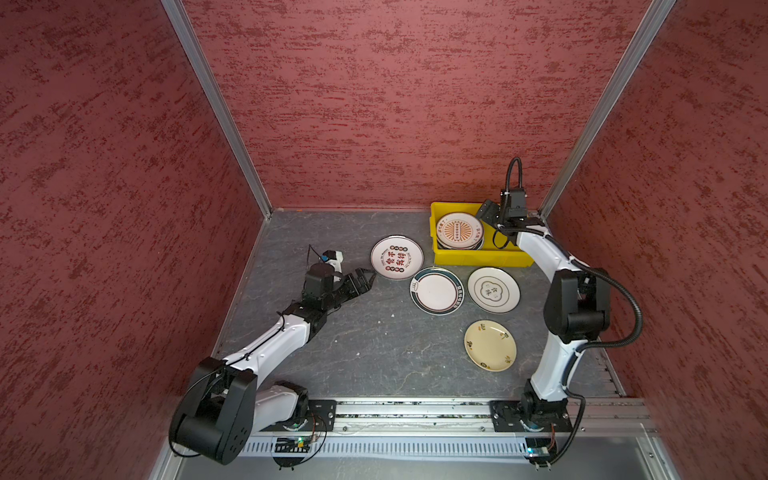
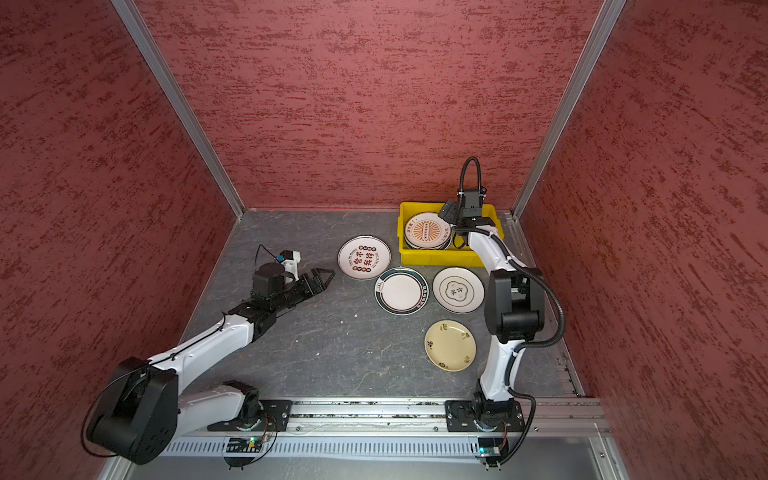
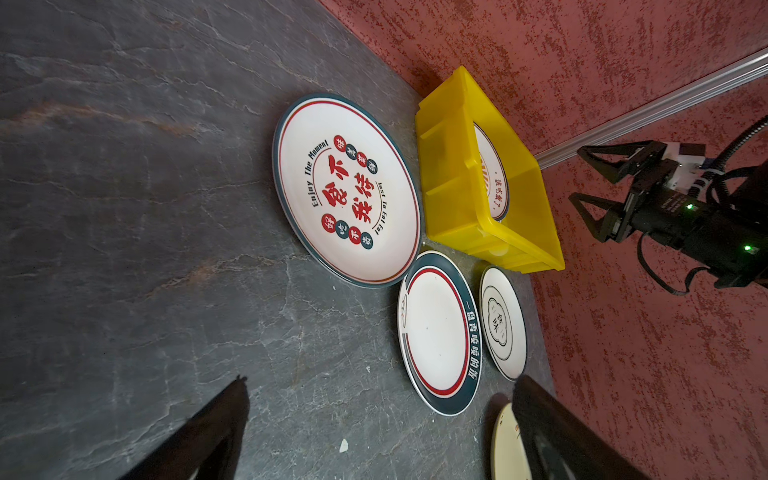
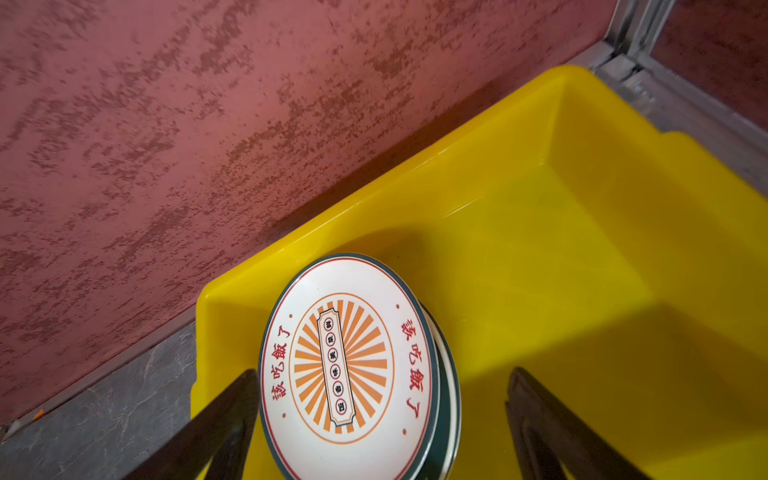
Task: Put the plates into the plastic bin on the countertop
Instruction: 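Lower the orange sunburst plate into the bin, open and lift the right gripper, then move the right gripper down to the cream plate with black characters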
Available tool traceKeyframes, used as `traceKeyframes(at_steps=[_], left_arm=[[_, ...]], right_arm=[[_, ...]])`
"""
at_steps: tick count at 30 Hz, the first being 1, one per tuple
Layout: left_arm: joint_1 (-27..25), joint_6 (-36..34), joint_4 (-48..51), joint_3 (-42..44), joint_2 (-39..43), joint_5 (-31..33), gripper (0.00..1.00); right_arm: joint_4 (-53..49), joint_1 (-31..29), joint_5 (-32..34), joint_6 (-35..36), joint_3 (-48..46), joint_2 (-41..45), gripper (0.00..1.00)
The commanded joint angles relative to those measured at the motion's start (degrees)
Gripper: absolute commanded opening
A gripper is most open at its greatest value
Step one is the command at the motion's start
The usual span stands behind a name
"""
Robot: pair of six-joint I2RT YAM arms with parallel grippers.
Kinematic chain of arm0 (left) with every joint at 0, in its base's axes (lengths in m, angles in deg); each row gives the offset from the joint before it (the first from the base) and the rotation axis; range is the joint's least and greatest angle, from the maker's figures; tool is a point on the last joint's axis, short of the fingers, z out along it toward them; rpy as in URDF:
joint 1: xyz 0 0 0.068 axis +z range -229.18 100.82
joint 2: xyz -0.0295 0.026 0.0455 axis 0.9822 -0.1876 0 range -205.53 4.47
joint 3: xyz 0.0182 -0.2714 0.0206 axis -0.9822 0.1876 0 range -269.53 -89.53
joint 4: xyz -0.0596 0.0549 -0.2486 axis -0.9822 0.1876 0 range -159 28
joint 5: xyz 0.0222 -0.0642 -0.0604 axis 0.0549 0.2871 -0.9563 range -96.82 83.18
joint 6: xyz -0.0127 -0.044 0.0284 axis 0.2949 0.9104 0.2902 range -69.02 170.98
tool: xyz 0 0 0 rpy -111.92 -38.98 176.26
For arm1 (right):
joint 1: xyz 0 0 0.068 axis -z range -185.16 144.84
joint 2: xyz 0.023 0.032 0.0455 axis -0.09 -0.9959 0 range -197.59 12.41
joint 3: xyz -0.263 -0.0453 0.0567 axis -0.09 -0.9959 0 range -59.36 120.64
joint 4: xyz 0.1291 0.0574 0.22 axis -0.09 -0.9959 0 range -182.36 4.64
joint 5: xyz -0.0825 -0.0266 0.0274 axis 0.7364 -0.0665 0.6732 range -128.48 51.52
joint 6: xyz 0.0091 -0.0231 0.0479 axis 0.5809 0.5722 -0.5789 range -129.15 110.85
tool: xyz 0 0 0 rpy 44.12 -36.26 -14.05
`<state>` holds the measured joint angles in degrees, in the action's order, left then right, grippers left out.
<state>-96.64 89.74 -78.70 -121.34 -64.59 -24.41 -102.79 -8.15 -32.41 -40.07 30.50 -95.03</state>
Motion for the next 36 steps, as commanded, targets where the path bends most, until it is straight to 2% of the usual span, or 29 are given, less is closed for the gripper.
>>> traceKeyframes(at_steps=[1,7,17,26,36], left_arm=[[0.54,-0.08,-1.46,0.26,0.14,-0.87,0.99],[0.75,1.64,-3.87,0.55,-1.46,-3.65,0.99],[1.26,2.9,-5.67,0.4,-4.05,-6.1,0.99],[2.52,3.73,-6.91,0.56,-4.68,-8.49,0.99],[4.17,4.87,-8.83,0.61,-7.82,-10.75,0.99]], right_arm=[[-0.11,0.27,2.05,2.37,-4.61,8.1,0.94],[-1.24,0.36,-1.42,0.86,-17.06,20.28,0.94],[-5.47,0.69,-2.16,0.6,-38.88,39.93,0.99],[-14.29,0.7,-5.8,-2.66,-47.85,48.29,0.99],[-17.76,0.62,-11.24,-5.71,-55.48,47.23,0.99]])
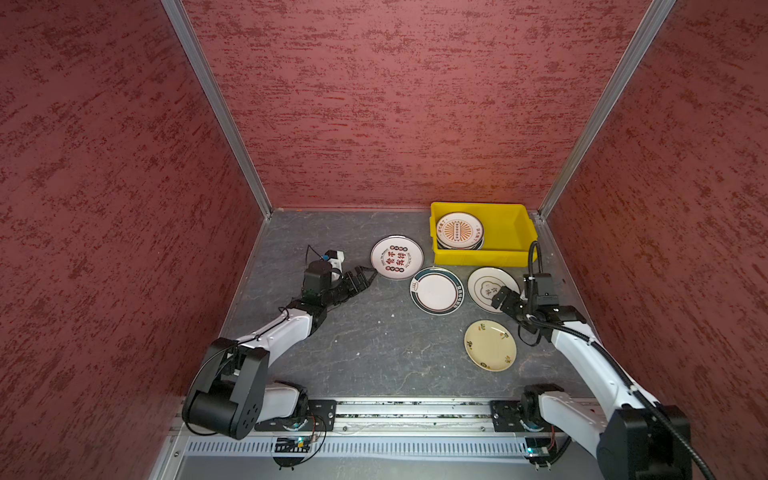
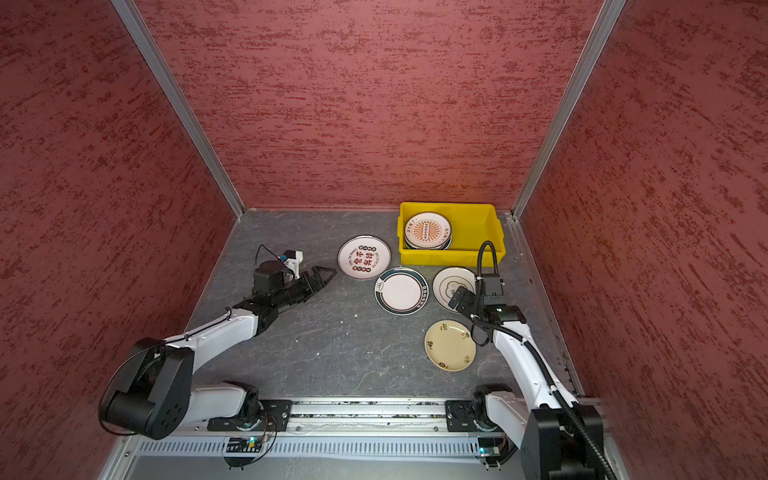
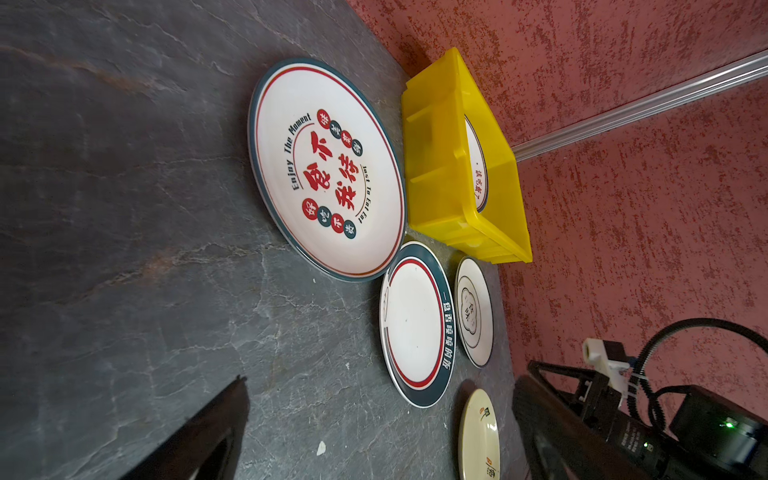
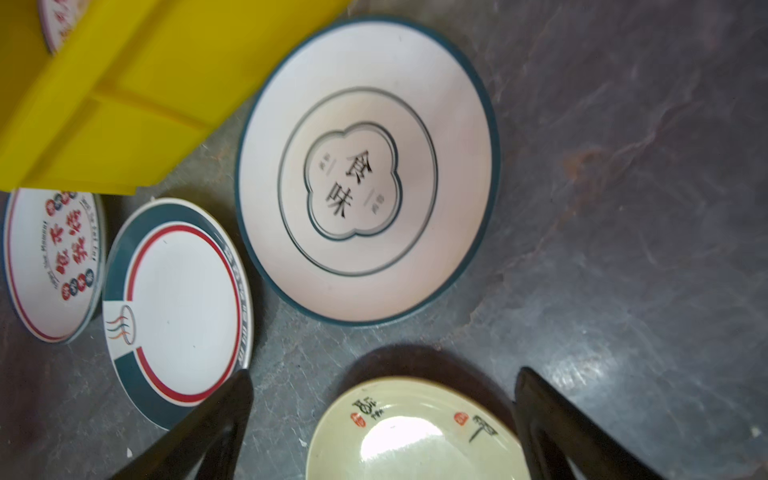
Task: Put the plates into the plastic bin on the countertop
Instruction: 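Move the right gripper down to the cream plate with black characters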
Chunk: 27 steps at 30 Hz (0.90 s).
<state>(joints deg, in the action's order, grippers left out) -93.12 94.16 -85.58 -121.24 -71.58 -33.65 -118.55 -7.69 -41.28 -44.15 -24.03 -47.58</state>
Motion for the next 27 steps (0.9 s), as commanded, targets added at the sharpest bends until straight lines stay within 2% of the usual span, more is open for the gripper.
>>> traceKeyframes(at_steps=[1,12,19,22,27], left_arm=[[0.66,0.54,-2.2,0.57,-1.09,-1.67,0.99],[1.06,0.68,-2.32,0.47,-1.68,-2.16,0.99],[1.01,0.71,-2.46,0.46,-2.15,-1.96,0.99],[1.08,1.11,-2.38,0.4,-2.43,-2.06,0.99],[1.1,1.79,-3.19,0.41,-3.03,-2.88,0.99]], right_arm=[[-2.03,0.11,-2.62,-2.05,-1.55,-0.22,0.99],[0.41,-0.11,-5.28,-3.32,-6.6,-2.04,0.99],[1.06,-0.2,-6.54,-4.89,-9.45,-0.36,0.99],[4.07,-0.24,-10.46,-6.79,-10.93,0.61,0.98],[4.95,-0.28,-13.15,-6.92,-10.46,-0.98,0.98]])
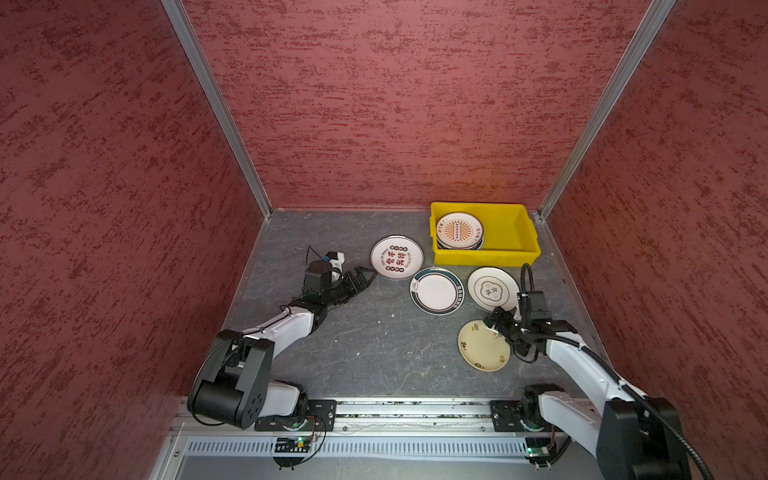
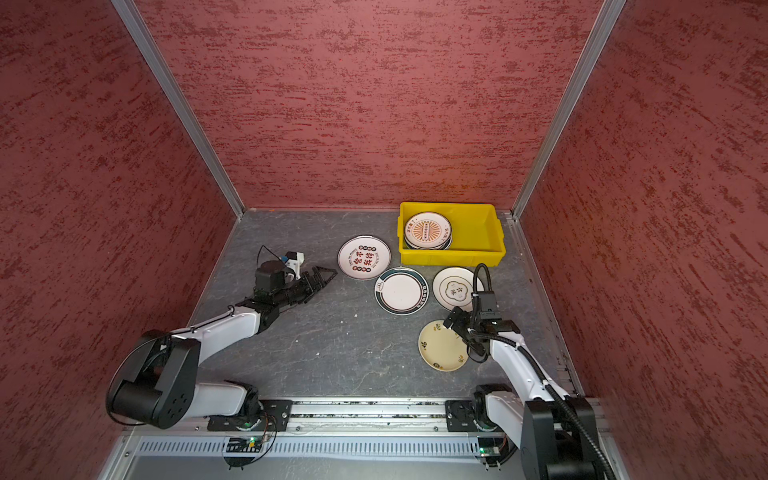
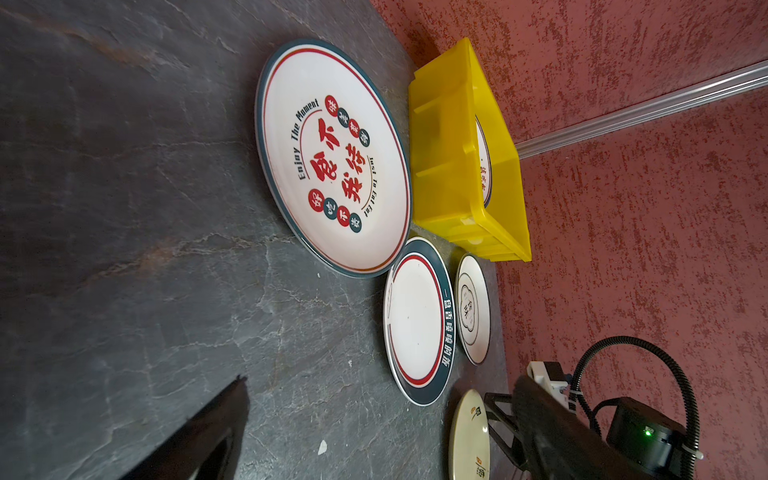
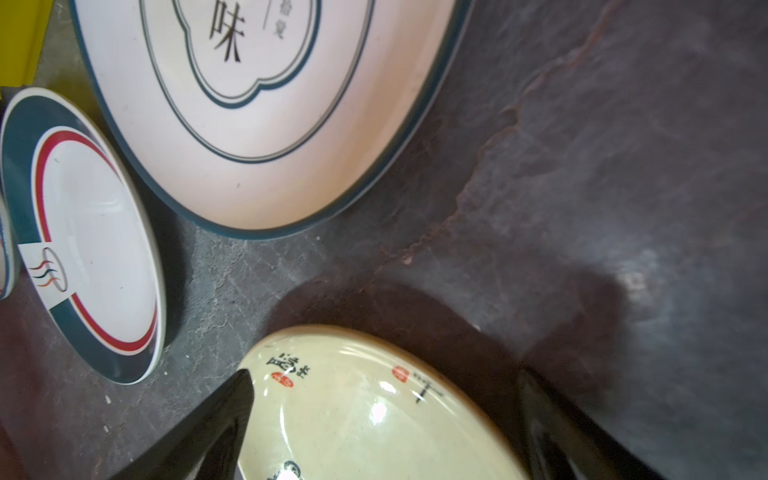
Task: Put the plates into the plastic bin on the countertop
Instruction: 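Move the right gripper down to the cream plate with black characters, then grasp the cream plate rim with the right gripper and tilt it up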
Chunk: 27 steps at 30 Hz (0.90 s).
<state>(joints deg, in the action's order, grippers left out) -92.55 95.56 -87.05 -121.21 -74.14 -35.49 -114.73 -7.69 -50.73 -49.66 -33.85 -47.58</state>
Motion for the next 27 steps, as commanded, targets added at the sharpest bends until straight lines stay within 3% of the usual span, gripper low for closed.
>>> traceKeyframes(at_steps=[1,8,17,27], left_arm=[[0.53,0.35,-1.73,0.32,-0.58,-1.12,0.99],[0.53,0.27,-2.18,0.15,-0.96,-1.7,0.99],[0.53,2.87,-8.79,0.23,-5.07,-7.7,0.99],[0.61,3.21,-11.23,0.22,-5.92,-7.97,0.99]], right_arm=[[1.39,-0.29,-4.58,-1.67,-0.64,-1.1,0.98],[2.4,-0.9,-7.23,-2.49,-1.79,-0.41,0.95],[4.94,-2.35,-11.26,-2.81,-4.27,-0.81,0.79],[3.26,-3.1,-14.07,-1.08,-5.69,-0.01,0.66]])
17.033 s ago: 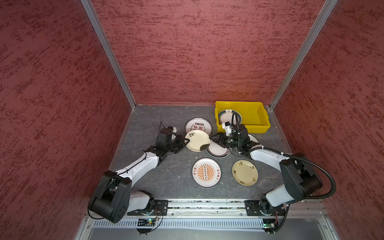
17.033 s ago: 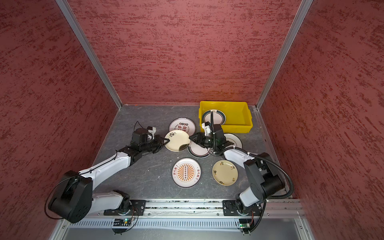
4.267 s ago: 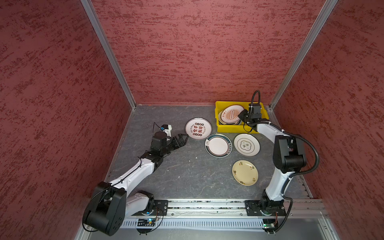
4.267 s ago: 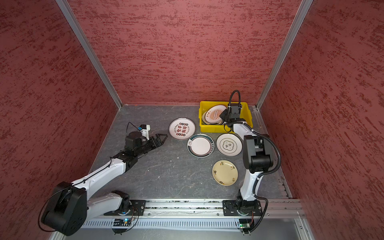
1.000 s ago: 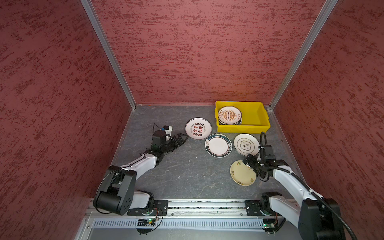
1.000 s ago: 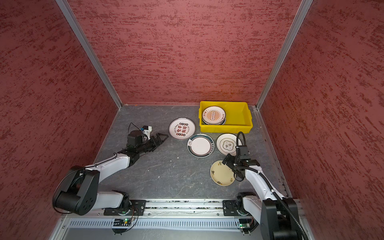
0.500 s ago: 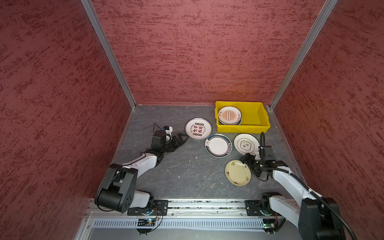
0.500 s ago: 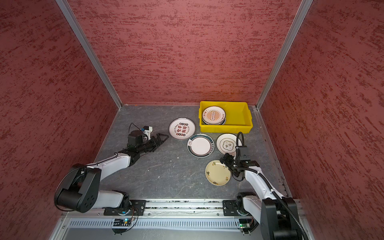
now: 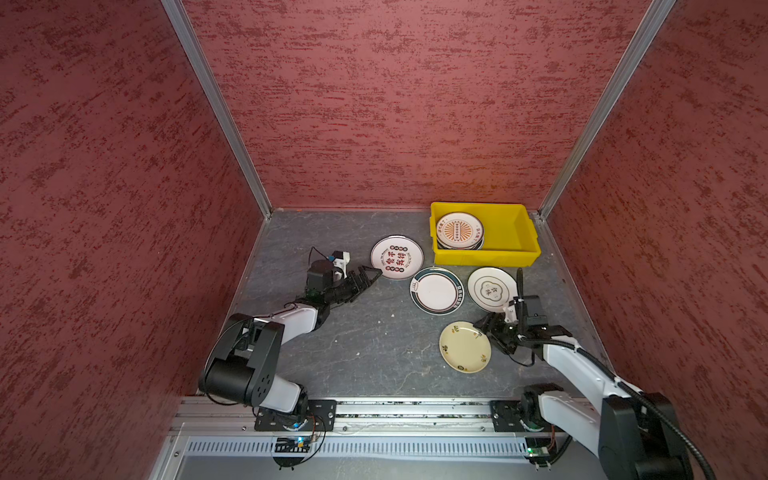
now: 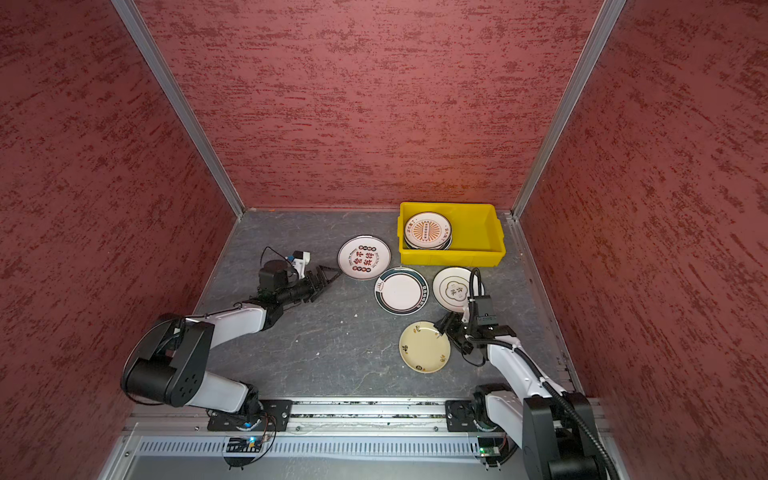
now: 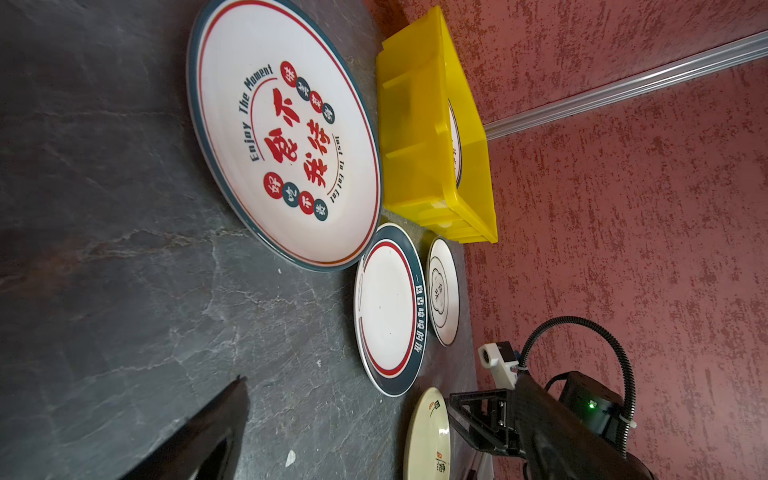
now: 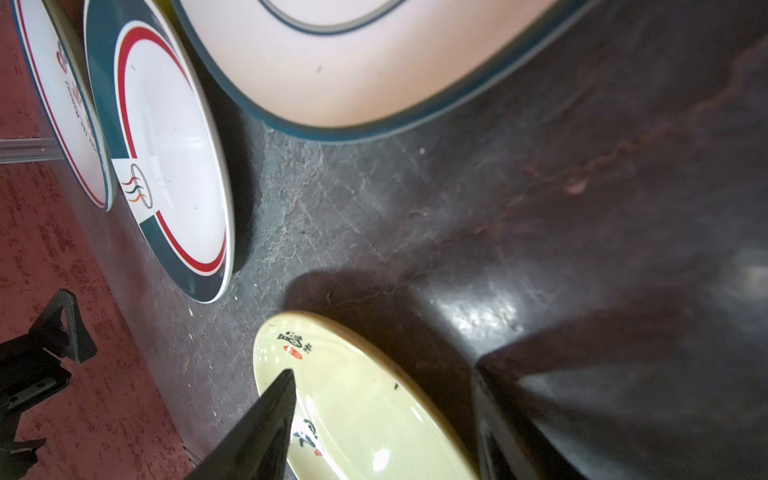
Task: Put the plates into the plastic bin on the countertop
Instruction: 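Grasp the cream plate rim with the right gripper and tilt it up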
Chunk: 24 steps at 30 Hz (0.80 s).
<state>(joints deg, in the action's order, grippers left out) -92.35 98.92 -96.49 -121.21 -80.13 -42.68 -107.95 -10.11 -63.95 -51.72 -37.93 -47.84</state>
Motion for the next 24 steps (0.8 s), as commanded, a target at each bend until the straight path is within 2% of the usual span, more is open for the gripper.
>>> traceKeyframes(at_steps=[1,6,9,17,19,24], left_arm=[[0.39,-0.21,-1.63,0.22,0.13,-0.65,1.0],[0.44,-0.31,-1.43,0.13,-0.03,-0.7,0.99],[0.44,-0.29,-1.59,0.1,0.07,-1.06,0.99],[0.41,-0.31,-1.26,0.07,0.4,-1.05,1.0],[0.42,-0.17,-1.24,0.1,0.55,-1.08,0.99],[0.49,-0.33,-0.82,0.07,1.1,-0.96,0.99]], right_arm=[[-4.0,-1.0,-0.97,1.19,-1.65,0.58,0.65],[-5.64,-1.7,-1.01,1.42,-2.01,2.11,0.67],[-6.63,-2.65,-1.36,2.05,-1.4,2.79,0.73],[-8.73,-6.38,1.08,1.63,-0.52,2.53,0.73],[-8.96,-7.2,1.32,1.55,-0.58,2.42,0.71],[-8.87,-9.14,1.34,0.17,-1.11,3.14,0.58]])
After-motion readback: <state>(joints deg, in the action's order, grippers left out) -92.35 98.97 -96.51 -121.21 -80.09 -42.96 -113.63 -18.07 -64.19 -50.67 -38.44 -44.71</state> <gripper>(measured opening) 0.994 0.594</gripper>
